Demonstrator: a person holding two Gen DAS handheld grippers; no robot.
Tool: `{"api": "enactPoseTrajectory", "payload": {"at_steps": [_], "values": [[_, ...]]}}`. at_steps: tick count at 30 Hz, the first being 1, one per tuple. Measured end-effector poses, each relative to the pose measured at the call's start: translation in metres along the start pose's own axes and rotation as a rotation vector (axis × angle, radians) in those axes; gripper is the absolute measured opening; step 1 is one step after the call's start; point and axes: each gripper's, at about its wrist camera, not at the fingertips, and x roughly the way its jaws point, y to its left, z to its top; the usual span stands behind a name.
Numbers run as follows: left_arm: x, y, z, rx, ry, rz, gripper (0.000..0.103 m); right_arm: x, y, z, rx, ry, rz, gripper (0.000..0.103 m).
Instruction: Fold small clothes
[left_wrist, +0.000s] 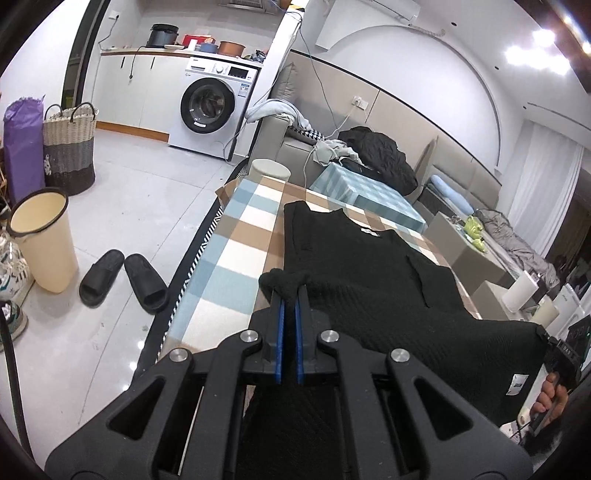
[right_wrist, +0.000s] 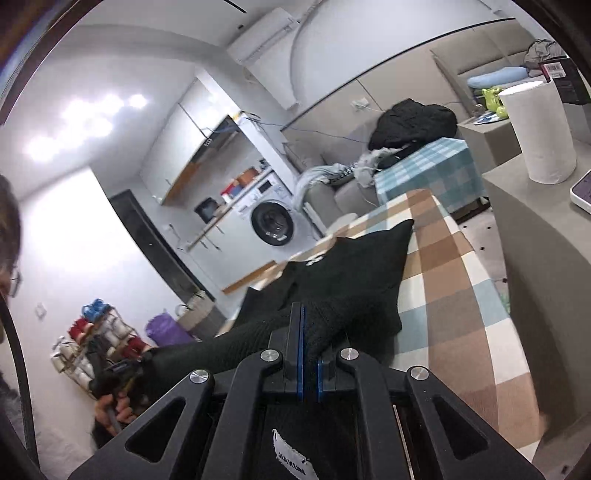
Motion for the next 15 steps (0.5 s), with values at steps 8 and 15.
{"api": "enactPoseTrajectory", "payload": {"at_steps": [8, 15], "values": [[0.080, -0.008, 0.028, 0.020, 0.051, 0.034, 0.002, 0.062, -0.007, 0.023, 0.027, 0.036, -0.220, 0.004], [0.162, -0.001, 0.036, 0.009, 0.150, 0.094, 0.002, 0.125, -0.025, 0.039, 0.044, 0.081, -0.375, 0.004]]}}
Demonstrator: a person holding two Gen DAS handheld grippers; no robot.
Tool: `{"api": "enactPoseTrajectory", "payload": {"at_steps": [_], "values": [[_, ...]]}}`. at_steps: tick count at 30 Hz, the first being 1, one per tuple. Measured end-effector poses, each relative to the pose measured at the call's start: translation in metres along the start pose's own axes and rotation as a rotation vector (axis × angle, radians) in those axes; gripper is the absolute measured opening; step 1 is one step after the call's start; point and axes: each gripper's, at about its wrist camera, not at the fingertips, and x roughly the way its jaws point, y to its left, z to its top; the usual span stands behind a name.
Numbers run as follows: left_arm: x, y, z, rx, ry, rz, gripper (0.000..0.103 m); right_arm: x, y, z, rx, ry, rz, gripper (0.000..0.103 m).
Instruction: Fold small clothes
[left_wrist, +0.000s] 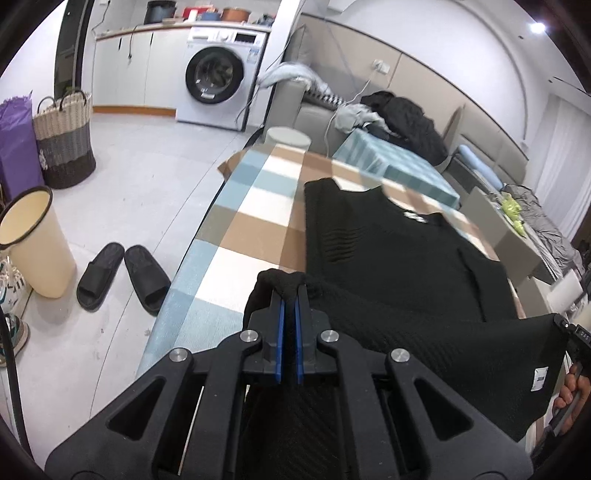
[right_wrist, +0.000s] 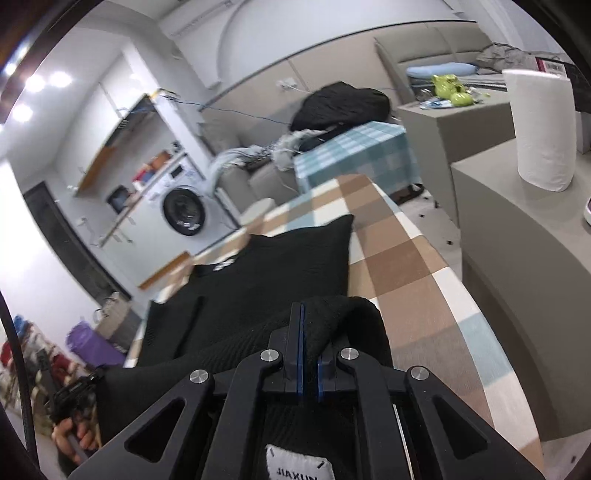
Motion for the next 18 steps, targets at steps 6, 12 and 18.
{"api": "enactPoseTrajectory", "payload": {"at_steps": [6, 12, 18], "values": [[0.042, 0.004, 0.000, -0.014, 0.101, 0.029, 0.007, 0.045, -0.016, -0.001, 0.047, 0.192, -0.147, 0.019], [0.043, 0.009, -0.015, -0.008, 0.126, 0.067, 0.060, 0.017, -0.028, -0.018, 0.064, 0.209, -0.149, 0.043], [0.052, 0.004, -0.021, 0.004, 0.166, 0.041, 0.060, 0.017, -0.034, -0.025, 0.048, 0.239, -0.147, 0.050]]}}
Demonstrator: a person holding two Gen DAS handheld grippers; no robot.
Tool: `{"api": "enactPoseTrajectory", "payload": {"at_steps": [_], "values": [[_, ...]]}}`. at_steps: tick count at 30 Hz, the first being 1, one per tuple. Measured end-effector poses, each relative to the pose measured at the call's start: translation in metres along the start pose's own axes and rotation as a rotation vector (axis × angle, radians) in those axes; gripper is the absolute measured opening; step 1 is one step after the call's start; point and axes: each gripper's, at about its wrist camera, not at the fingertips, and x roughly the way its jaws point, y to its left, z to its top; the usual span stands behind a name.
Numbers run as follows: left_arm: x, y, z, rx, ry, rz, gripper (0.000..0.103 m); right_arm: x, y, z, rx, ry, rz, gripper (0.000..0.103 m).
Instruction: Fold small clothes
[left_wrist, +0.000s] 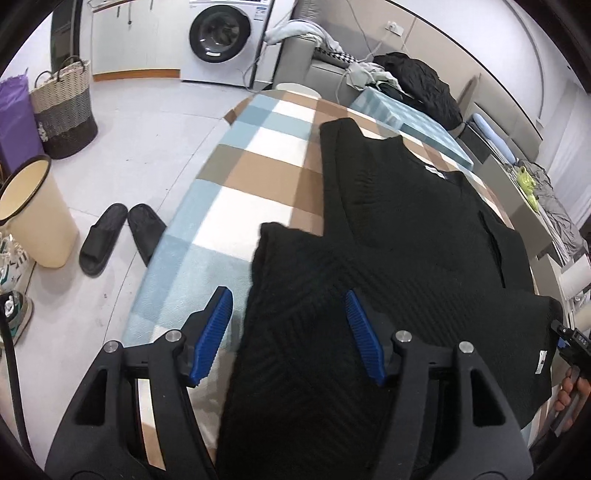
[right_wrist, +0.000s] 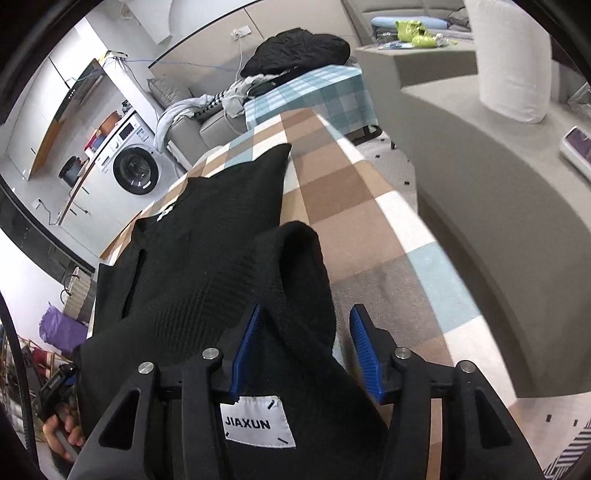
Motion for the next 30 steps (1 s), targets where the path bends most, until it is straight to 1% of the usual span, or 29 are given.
{"api": "enactPoseTrajectory", "payload": {"at_steps": [3, 5, 6, 7, 8, 9, 10, 12, 13, 15, 18, 23, 24, 26, 27, 28, 29, 30], "values": [[0.006, -0.006, 0.000, 0.013, 0.012, -0.015, 0.048, 0.012, 0.010, 0.002, -0.024, 0.022, 0.031, 0.050], [0.010, -0.011, -0.001, 0.030, 0.009, -0.011, 0.039, 0.019, 0.018, 0.003, -0.061, 0.023, 0.020, 0.050], [0.011, -0.012, -0.002, 0.034, 0.011, -0.009, 0.030, 0.021, 0.022, 0.003, -0.074, 0.021, 0.007, 0.047], [0.012, -0.013, -0.002, 0.039, 0.012, -0.005, 0.025, 0.024, 0.024, 0.004, -0.083, 0.020, -0.003, 0.044], [0.013, -0.014, -0.002, 0.045, 0.012, -0.005, 0.023, 0.027, 0.025, 0.004, -0.078, 0.026, -0.005, 0.037], [0.011, -0.013, -0.003, 0.047, 0.017, -0.005, 0.018, 0.029, 0.025, 0.004, -0.072, 0.035, 0.004, 0.033], [0.012, -0.013, -0.003, 0.051, 0.020, -0.003, 0.015, 0.030, 0.026, 0.004, -0.074, 0.037, 0.005, 0.032], [0.010, -0.013, -0.005, 0.062, 0.025, -0.009, 0.012, 0.029, 0.030, 0.002, -0.099, 0.039, 0.002, 0.025], [0.009, -0.013, -0.006, 0.067, 0.025, -0.009, 0.011, 0.028, 0.031, 0.001, -0.105, 0.040, 0.004, 0.024], [0.006, -0.015, -0.010, 0.085, 0.027, -0.004, 0.010, 0.026, 0.030, -0.002, -0.112, 0.050, 0.012, 0.021], [-0.001, -0.016, -0.017, 0.105, 0.031, 0.002, 0.010, 0.022, 0.029, -0.007, -0.117, 0.062, 0.012, 0.020], [-0.016, -0.007, -0.029, 0.094, 0.032, 0.001, 0.010, 0.010, 0.026, -0.020, -0.122, 0.079, 0.015, 0.020], [-0.018, -0.005, -0.031, 0.090, 0.028, 0.000, 0.011, 0.008, 0.025, -0.022, -0.123, 0.074, 0.015, 0.023], [-0.023, 0.001, -0.033, 0.067, 0.019, 0.016, 0.020, 0.005, 0.024, -0.022, -0.120, 0.064, 0.018, 0.029], [-0.026, 0.004, -0.034, 0.056, 0.017, 0.023, 0.031, 0.004, 0.024, -0.022, -0.115, 0.064, 0.023, 0.032], [-0.030, 0.008, -0.035, 0.041, 0.015, 0.036, 0.043, 0.001, 0.022, -0.022, -0.114, 0.063, 0.029, 0.034], [-0.035, 0.011, -0.037, 0.032, 0.010, 0.044, 0.047, -0.003, 0.021, -0.022, -0.115, 0.058, 0.037, 0.041], [-0.041, 0.014, -0.041, 0.027, 0.001, 0.041, 0.048, -0.007, 0.019, -0.023, -0.116, 0.052, 0.044, 0.043]]}}
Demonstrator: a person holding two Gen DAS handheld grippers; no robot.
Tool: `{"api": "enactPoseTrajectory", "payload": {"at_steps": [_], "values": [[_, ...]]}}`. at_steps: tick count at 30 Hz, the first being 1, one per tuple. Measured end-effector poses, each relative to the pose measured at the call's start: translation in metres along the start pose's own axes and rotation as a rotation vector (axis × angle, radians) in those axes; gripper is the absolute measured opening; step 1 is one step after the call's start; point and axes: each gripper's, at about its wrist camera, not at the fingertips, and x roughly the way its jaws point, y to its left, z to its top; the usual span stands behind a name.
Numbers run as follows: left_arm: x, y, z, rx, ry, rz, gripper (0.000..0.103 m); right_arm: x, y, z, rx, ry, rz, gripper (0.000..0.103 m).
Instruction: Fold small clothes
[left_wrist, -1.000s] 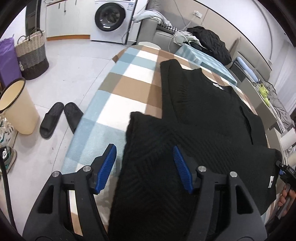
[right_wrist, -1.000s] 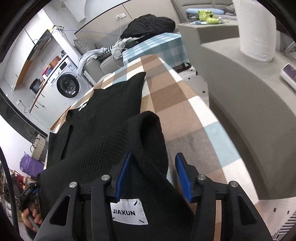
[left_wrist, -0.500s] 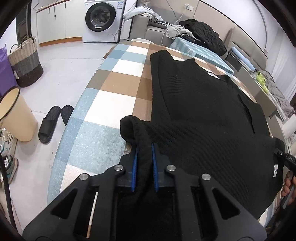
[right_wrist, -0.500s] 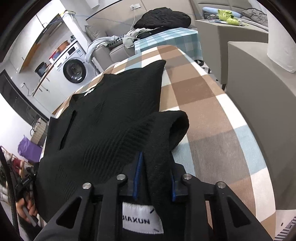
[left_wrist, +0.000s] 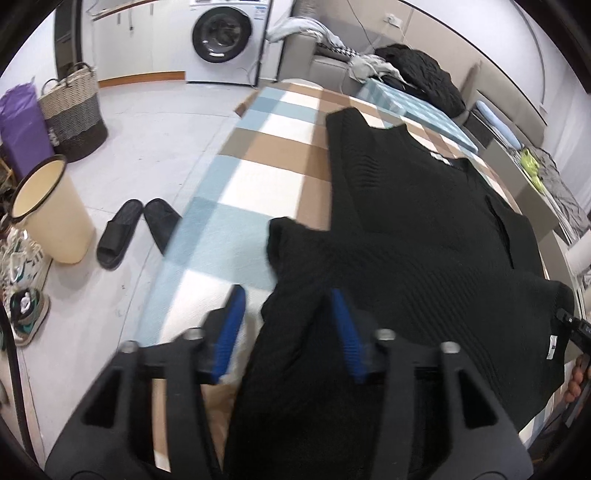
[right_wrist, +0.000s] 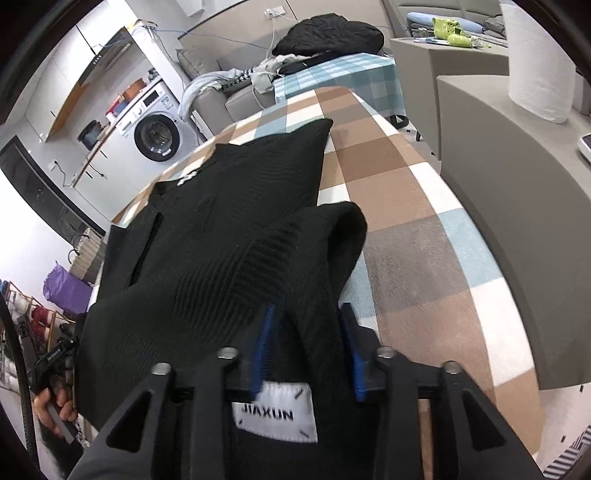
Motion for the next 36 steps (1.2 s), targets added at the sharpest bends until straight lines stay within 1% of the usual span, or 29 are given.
{"api": "enactPoseTrajectory", "payload": {"at_steps": [6, 7, 8, 10, 11, 12, 13, 14, 15, 16, 18, 20, 21, 24, 27, 30, 31, 34, 36], "values": [[-0.023, 0.006, -0.022, 0.019, 0.003, -0.021, 0.048, -0.018, -0.005, -0.013, -0.040, -0.012, 0.022, 0.043], [-0.025, 0.005, -0.025, 0.020, 0.002, -0.026, 0.046, -0.020, -0.004, -0.015, -0.045, -0.015, 0.028, 0.043], [-0.026, 0.005, -0.026, 0.019, -0.002, -0.033, 0.042, -0.020, -0.004, -0.016, -0.051, -0.020, 0.034, 0.043], [-0.029, 0.003, -0.029, 0.020, -0.008, -0.044, 0.019, -0.019, -0.003, -0.017, -0.057, -0.026, 0.032, 0.043], [-0.031, 0.001, -0.030, 0.024, -0.021, -0.043, 0.013, -0.019, -0.002, -0.016, -0.061, -0.032, 0.026, 0.042], [-0.032, -0.001, -0.030, 0.029, -0.030, -0.037, 0.006, -0.019, -0.001, -0.017, -0.068, -0.042, 0.017, 0.037], [-0.034, -0.003, -0.029, 0.035, -0.039, -0.037, 0.006, -0.019, 0.001, -0.016, -0.078, -0.055, 0.007, 0.031], [-0.037, -0.004, -0.029, 0.034, -0.052, -0.038, 0.006, -0.020, 0.002, -0.017, -0.088, -0.058, 0.005, 0.019], [-0.039, -0.005, -0.028, 0.030, -0.062, -0.040, 0.005, -0.021, 0.003, -0.017, -0.099, -0.068, -0.001, 0.010], [-0.043, -0.005, -0.026, 0.025, -0.078, -0.044, 0.005, -0.023, 0.006, -0.017, -0.118, -0.088, -0.014, 0.006], [-0.051, -0.005, -0.022, 0.016, -0.109, -0.048, 0.005, -0.030, 0.008, -0.016, -0.140, -0.124, -0.010, 0.005], [-0.059, -0.006, -0.016, 0.011, -0.145, -0.053, 0.004, -0.040, 0.009, -0.012, -0.132, -0.183, 0.019, 0.004], [-0.063, -0.007, -0.011, 0.009, -0.163, -0.051, 0.004, -0.044, 0.009, -0.008, -0.125, -0.203, 0.018, 0.004], [-0.069, -0.010, 0.005, 0.003, -0.209, -0.053, 0.004, -0.055, 0.015, 0.009, -0.113, -0.284, 0.026, 0.004], [-0.068, -0.014, 0.025, 0.002, -0.250, -0.057, 0.004, -0.056, 0.019, 0.031, -0.090, -0.340, 0.023, 0.004], [-0.057, -0.018, 0.048, -0.005, -0.262, -0.057, 0.004, -0.044, 0.018, 0.053, -0.034, -0.358, 0.008, 0.004], [-0.051, -0.019, 0.054, -0.006, -0.261, -0.046, 0.004, -0.036, 0.017, 0.060, -0.015, -0.354, 0.005, 0.004], [-0.025, -0.020, 0.070, -0.013, -0.232, -0.020, 0.004, -0.007, 0.017, 0.073, 0.018, -0.309, -0.055, 0.004], [-0.006, -0.018, 0.076, -0.020, -0.212, 0.007, 0.003, 0.010, 0.011, 0.078, 0.064, -0.278, -0.089, 0.004]]}}
